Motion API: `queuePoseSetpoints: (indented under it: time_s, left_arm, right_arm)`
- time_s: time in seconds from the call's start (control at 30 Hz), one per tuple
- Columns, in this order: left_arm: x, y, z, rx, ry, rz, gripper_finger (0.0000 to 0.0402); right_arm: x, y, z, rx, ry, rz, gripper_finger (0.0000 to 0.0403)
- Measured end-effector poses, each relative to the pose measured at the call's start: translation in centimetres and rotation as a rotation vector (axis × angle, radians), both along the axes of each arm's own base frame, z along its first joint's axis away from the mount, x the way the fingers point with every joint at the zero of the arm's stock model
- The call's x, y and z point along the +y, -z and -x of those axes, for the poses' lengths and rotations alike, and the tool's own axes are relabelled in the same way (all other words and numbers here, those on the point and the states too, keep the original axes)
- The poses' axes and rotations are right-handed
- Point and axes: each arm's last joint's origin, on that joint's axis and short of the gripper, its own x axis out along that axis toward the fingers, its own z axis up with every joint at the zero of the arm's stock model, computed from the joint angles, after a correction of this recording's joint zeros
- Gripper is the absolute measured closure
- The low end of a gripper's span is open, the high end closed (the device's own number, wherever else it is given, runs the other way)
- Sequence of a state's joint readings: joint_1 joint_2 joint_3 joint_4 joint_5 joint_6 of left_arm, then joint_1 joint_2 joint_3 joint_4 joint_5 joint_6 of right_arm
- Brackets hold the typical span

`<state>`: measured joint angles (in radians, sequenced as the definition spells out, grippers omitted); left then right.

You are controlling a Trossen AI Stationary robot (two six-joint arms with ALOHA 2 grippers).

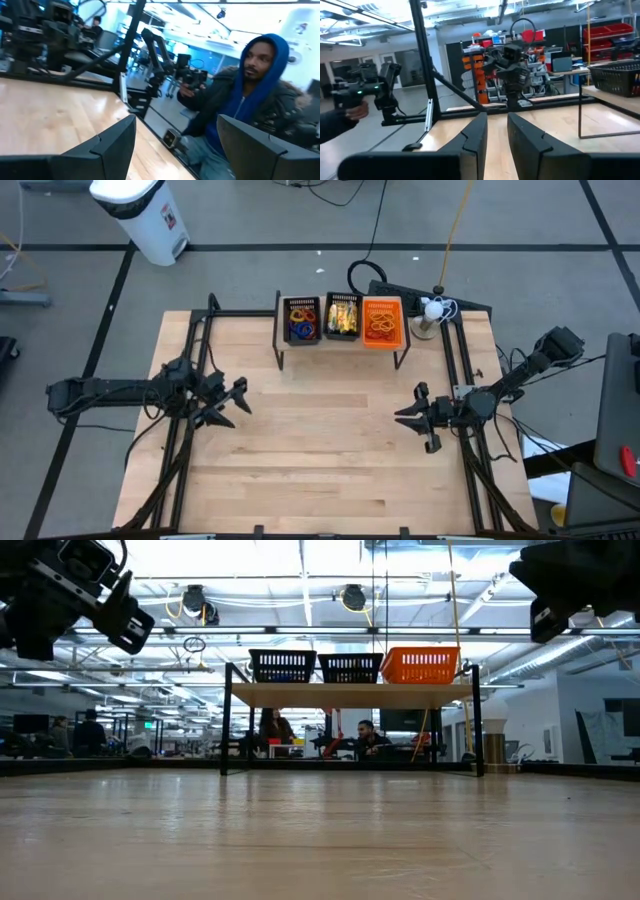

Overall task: Pick & Place Office Desk Supplies
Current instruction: Return to Home Position

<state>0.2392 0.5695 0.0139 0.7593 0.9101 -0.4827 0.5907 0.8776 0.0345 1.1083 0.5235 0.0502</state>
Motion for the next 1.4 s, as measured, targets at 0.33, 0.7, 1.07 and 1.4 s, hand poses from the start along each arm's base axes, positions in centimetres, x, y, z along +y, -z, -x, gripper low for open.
queuePoseSetpoints:
  time_s: [0.33, 0.7, 1.07, 1.4]
  left_arm:
    - [1.9, -0.3, 0.7, 0.016, -0.065, 0.024, 0.0121]
    - [4.0, -1.0, 1.6, -0.009, -0.163, -0.026, 0.0121]
    - [6.0, -1.8, 3.0, 0.012, -0.256, -0.049, 0.0121]
    - [6.5, -1.7, 3.4, 0.039, -0.290, -0.025, 0.0121]
  right_arm:
    - [-0.6, -0.1, 0.9, 0.063, -0.014, -0.015, 0.0335]
    - [-0.9, -4.1, 1.3, 0.268, -0.012, 0.054, 0.0352]
    - [-1.0, -1.6, 1.6, 0.328, -0.010, 0.066, 0.0363]
    - [-1.3, 1.2, 2.0, 0.296, -0.014, 0.046, 0.0363]
